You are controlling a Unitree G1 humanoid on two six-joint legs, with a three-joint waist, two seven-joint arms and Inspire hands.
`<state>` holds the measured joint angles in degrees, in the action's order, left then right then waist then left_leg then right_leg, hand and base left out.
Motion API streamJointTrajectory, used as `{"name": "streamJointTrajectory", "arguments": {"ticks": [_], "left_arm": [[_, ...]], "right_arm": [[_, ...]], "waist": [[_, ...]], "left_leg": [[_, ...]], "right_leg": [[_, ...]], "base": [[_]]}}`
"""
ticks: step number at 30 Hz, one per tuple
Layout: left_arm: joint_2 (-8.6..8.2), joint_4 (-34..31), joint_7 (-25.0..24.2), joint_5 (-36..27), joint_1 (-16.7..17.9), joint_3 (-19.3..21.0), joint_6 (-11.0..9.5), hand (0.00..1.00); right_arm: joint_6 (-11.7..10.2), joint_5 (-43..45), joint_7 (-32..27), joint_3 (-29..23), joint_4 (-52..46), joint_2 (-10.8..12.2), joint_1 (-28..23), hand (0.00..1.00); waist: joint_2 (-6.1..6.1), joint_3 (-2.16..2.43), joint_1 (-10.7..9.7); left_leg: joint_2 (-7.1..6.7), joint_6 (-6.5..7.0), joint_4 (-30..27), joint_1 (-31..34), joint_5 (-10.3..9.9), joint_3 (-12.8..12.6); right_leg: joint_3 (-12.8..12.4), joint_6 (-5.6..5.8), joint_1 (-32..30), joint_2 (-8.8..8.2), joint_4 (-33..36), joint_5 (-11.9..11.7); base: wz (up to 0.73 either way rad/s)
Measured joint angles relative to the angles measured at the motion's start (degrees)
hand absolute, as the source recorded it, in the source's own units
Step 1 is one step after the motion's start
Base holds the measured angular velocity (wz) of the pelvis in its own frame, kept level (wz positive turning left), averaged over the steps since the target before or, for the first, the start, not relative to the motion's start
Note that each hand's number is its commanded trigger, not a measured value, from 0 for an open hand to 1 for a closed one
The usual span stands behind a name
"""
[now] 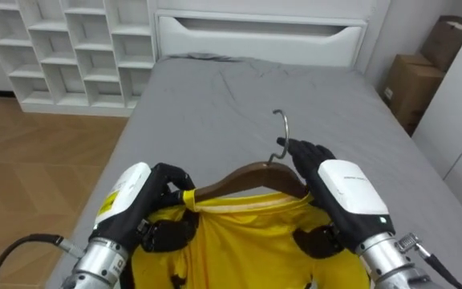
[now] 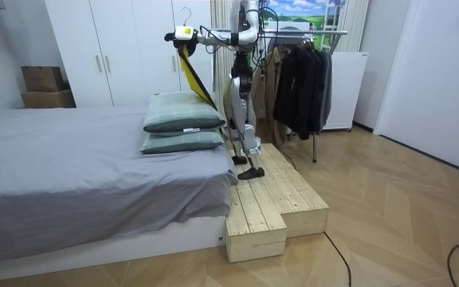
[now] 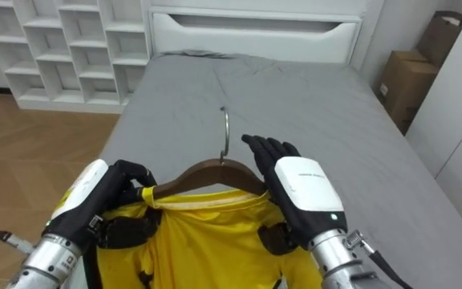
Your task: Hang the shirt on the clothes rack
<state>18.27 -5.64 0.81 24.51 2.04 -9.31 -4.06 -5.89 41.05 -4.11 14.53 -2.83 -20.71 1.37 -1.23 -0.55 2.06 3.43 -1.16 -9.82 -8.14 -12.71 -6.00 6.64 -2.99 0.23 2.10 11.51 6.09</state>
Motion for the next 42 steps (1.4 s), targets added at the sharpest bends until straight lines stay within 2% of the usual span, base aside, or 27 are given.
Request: {"name": "streamJointTrajectory", "arguments": {"ticks": [5,15,18,25,26,29,30,42], "left_arm": [[0.03,0.0,0.0,2.2,0.0,-0.2,0.2,1.00],[-0.13,-0.4,0.0,5.1,0.0,-0.2,0.6,1.00],[0.00,-0.4,-0.5,8.0,0.0,-0.5,1.4,1.00],[0.18,-0.4,-1.4,12.6,0.0,-0.5,1.5,1.00],[0.06,-0.4,-1.4,13.3,0.0,-0.7,1.6,1.00],[0.11,-0.4,-1.4,14.4,0.0,-1.2,1.7,1.00],[0.10,-0.4,-1.4,14.5,0.0,-1.2,1.7,1.00],[-0.04,-0.4,-1.4,14.6,0.0,-1.3,1.7,1.00]], "right_arm": [[1.6,0.2,1.4,0.6,0.2,0.0,0.0,0.00],[2.7,0.2,4.3,0.6,1.0,0.1,0.0,0.00],[2.9,-0.9,4.8,1.6,5.0,0.7,0.3,0.00],[3.3,-1.1,8.0,2.2,10.0,1.4,0.3,0.02],[3.4,-1.1,8.0,2.1,11.0,2.0,0.5,0.29],[3.5,-1.1,8.0,2.1,12.8,2.6,0.6,0.92],[3.5,-1.1,8.0,2.1,13.1,2.7,0.6,1.00],[3.5,-1.1,7.3,1.7,14.0,3.6,0.6,1.00]], "waist": [[0.06,-0.07,0.0],[0.03,-0.05,0.0],[-0.07,-0.06,0.0],[0.02,-0.07,0.0],[0.04,-0.06,-0.1],[0.15,-0.05,-0.1],[0.16,-0.03,-0.1],[0.17,0.00,-0.1]], "left_leg": [[-0.04,0.00,0.1,-0.1,0.0,0.0],[-0.03,0.00,0.2,0.4,0.0,0.1],[0.00,0.00,0.2,-0.5,0.0,0.5],[-0.02,0.00,0.2,-0.5,0.0,1.7],[0.00,0.00,0.2,-0.5,0.0,1.9],[0.00,0.00,0.1,-0.4,0.0,2.2],[0.00,0.00,0.1,-0.4,0.0,2.2],[0.00,0.00,0.1,-0.3,0.0,2.4]], "right_leg": [[0.0,0.05,0.0,0.00,-0.3,0.0],[0.6,0.08,0.1,-0.05,-1.0,0.0],[1.2,0.13,1.1,-0.11,-1.1,0.1],[1.5,0.11,1.6,-0.06,-1.9,0.0],[1.6,0.11,1.7,-0.04,-1.9,0.1],[1.9,0.11,1.7,-0.09,-1.9,0.0],[2.0,0.11,1.7,-0.10,-1.9,0.1],[2.3,0.11,1.8,-0.14,-1.9,0.1]], "base": [[0.00],[0.00],[0.05],[0.08],[0.07],[0.05],[0.00],[0.00]]}}
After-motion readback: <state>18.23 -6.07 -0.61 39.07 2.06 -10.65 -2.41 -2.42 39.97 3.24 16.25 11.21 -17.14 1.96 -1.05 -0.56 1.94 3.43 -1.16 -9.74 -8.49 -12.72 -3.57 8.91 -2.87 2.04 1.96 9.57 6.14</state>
